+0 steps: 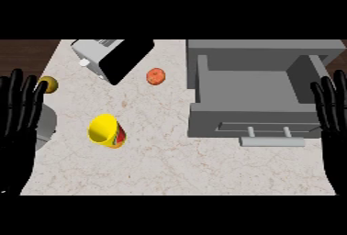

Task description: Pick up the cup, place it into the drawer and close the drawer

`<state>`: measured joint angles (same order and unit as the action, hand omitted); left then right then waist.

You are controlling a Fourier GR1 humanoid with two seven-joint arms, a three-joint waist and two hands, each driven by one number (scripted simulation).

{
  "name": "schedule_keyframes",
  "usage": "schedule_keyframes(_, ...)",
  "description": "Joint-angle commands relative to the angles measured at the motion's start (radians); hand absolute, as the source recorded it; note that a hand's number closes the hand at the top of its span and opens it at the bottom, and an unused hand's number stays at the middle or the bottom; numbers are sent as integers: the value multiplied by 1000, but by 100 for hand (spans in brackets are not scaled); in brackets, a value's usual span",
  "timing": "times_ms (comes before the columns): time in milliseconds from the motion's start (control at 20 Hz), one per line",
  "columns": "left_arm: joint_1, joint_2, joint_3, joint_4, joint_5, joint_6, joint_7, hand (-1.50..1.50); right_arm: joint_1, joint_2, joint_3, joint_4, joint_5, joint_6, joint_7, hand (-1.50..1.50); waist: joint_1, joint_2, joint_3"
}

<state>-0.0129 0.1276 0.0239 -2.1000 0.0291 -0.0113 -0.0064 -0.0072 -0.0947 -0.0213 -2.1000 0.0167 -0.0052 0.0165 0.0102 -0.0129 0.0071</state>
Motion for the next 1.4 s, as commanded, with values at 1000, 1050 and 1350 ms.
schedule_keyframes(1000, -224, 264, 109, 818, 508, -763, -50, -150, -138, -79, -24, 168, -129, 169, 74, -150, -16, 15, -8)
schedule_keyframes(1050, -253, 258, 108, 878, 459, -799, -96, -150, -176, -68, -32, 209, -107, 148, 48, -150, -16, 16, -8)
schedule_keyframes(1350, -320, 202, 105, 1105, 208, -774, -318, -150, -221, -91, -57, 257, -113, 172, 36, -150, -21, 17, -8)
